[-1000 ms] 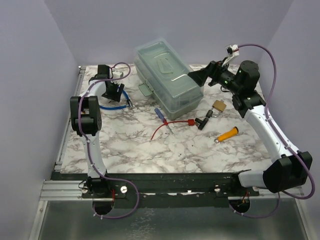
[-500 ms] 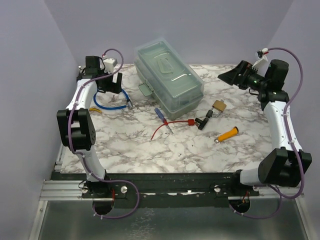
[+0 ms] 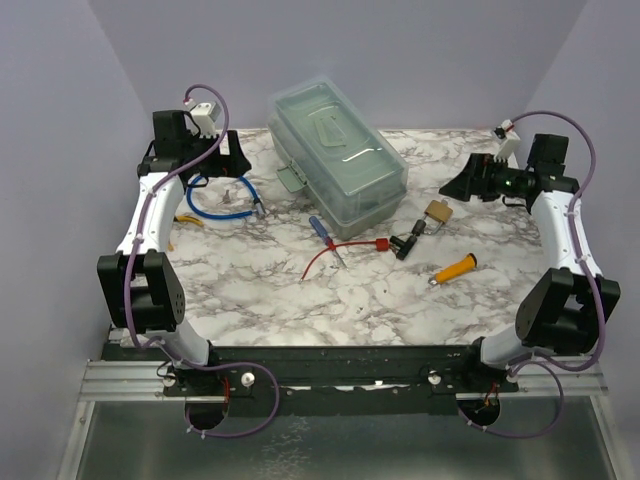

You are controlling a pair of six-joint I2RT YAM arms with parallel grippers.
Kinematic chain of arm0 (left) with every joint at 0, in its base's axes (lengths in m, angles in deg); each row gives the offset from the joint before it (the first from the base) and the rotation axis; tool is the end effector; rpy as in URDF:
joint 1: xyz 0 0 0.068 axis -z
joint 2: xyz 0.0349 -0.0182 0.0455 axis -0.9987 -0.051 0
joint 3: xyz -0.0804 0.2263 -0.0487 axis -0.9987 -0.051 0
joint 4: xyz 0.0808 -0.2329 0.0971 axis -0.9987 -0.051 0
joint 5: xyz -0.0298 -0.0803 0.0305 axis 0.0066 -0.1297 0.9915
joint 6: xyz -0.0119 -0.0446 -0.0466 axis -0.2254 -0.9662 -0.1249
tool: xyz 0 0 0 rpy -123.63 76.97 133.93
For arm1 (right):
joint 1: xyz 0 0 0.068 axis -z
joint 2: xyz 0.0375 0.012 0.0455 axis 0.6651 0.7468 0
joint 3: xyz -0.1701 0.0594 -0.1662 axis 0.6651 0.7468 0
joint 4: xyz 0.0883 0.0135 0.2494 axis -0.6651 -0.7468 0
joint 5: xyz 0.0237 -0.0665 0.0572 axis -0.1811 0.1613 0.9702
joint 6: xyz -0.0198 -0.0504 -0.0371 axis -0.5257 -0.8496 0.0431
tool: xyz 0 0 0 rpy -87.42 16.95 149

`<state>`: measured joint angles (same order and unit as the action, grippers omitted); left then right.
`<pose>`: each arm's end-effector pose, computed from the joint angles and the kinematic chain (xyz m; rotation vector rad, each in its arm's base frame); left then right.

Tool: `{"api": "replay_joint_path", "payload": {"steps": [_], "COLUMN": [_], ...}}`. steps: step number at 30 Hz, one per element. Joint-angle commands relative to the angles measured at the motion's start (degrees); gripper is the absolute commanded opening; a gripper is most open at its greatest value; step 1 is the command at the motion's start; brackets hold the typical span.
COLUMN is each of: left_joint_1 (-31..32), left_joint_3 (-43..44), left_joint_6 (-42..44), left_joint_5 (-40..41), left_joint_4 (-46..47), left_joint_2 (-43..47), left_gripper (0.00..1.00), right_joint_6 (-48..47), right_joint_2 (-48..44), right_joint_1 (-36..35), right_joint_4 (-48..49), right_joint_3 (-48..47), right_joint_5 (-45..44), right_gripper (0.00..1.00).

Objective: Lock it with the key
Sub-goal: Pick up the lock from the center of the board.

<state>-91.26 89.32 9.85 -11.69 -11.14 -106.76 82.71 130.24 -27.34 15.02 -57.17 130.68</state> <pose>0.3921 0.0048 0.2991 0.2082 2.1467 -0.4761 0.3320 -0.0435 0.2921 -0.2349 2.1207 0.8402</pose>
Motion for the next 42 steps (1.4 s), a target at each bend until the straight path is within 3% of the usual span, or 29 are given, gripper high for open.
{"api": "replay_joint_path", "payload": {"steps": [1,6,12,18,24,31,42], "left_joint_1": [-0.38,-0.38,-0.38,-0.38,-0.34,-0.28,-0.13], "left_joint_3": [-1.59,-2.85,-6.72,-12.85,-13.65,-13.38,-13.03], "left_joint_6": [-6.74,-8.16,-6.33,-5.86,-7.83,-8.45,-9.14], "left_joint_5": [-7.91,-9.83,-12.81,-16.19,-18.58,-19.73,-20.05], "left_joint_4": [3.73,4.72,6.98,9.93,10.15,10.52,10.90], "left_joint_2": [2.84,3.92,7.92,12.53,13.78,13.82,13.80], "left_gripper": [0.99,0.99,0.99,0.99,0.99,0.99,0.99], "right_joint_6": [-9.68,-16.05,-21.35,-27.88,-42.76,-55.41,-60.35], "right_joint_2": [3.68,8.60,8.67,4.92,3.71,9.45,17.21], "right_joint_1": [0.16,0.19,-0.73,-7.57,-15.01,-22.16,-24.89], "right_joint_4": [-4.31,-6.41,-8.66,-5.76,-4.41,-0.43,5.30], "right_joint_3": [-0.65,-2.04,-1.09,5.81,11.34,11.72,11.20], "right_joint_5": [-4.34,-8.54,-5.16,-2.22,0.97,-2.23,-5.00], "right_gripper": [1.00,0.97,0.89,0.86,0.81,0.76,0.76]}}
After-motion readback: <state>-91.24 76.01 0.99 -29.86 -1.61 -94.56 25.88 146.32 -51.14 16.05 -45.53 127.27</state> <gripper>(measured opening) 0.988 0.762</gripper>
